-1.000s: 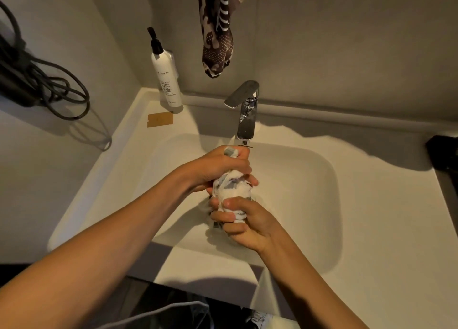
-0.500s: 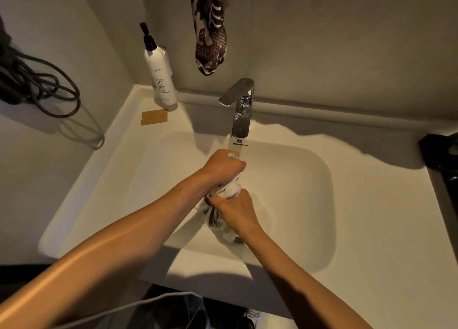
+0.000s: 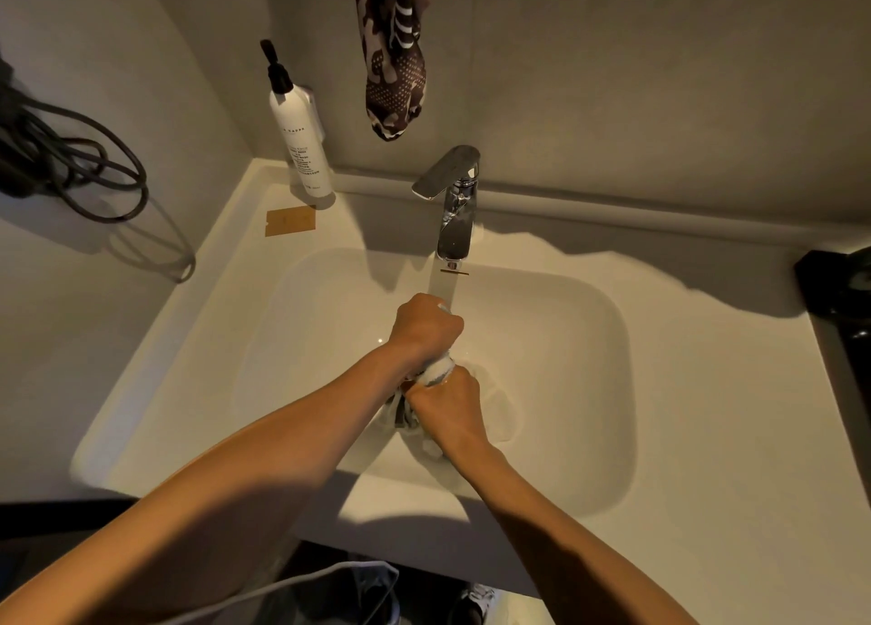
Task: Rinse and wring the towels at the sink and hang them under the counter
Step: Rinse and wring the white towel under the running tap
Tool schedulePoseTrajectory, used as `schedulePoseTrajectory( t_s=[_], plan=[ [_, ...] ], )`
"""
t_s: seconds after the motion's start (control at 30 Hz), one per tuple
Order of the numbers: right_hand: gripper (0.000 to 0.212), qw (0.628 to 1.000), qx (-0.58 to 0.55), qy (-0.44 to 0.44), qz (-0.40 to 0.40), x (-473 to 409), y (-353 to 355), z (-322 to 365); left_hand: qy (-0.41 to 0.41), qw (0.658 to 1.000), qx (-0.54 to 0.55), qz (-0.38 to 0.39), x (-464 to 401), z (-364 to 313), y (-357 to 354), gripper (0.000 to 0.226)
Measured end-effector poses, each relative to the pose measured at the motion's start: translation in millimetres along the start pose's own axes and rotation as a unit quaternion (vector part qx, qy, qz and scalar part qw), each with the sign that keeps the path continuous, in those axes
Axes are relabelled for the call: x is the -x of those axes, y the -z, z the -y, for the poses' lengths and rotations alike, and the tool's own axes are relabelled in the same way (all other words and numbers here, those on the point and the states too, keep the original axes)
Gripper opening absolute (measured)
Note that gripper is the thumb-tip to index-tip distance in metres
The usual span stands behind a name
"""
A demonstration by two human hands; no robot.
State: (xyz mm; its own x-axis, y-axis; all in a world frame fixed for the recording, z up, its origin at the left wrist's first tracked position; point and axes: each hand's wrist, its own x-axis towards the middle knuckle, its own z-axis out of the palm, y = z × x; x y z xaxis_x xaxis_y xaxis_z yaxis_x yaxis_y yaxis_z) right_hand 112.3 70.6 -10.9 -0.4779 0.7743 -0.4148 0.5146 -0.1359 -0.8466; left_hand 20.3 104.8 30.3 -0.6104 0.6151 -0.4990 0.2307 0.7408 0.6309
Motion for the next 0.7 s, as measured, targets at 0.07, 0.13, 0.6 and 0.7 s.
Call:
schedulePoseTrajectory(
  t_s=[0.07,0.13,0.6,0.7],
  plan=[
    [0.02,1.0,0.005,-0.001,0.003,0,-2,-2,0.004,1.0,0.004,-0.001,0,2,0,0.016],
    [0.02,1.0,0.007,-0.005,0.004,0,-5,-3,0.01,1.0,0.012,0.0,0,4,0,0.01],
    [0.023,0.994,-0.104,0.016,0.04,34,66,27,0.022,0.957,0.202,0.207,58,16,51,0.054],
    [0.022,0.991,-0.103,0.051,0.071,46,90,40,-0.063,0.972,0.183,0.134,72,5,57,0.032]
  ],
)
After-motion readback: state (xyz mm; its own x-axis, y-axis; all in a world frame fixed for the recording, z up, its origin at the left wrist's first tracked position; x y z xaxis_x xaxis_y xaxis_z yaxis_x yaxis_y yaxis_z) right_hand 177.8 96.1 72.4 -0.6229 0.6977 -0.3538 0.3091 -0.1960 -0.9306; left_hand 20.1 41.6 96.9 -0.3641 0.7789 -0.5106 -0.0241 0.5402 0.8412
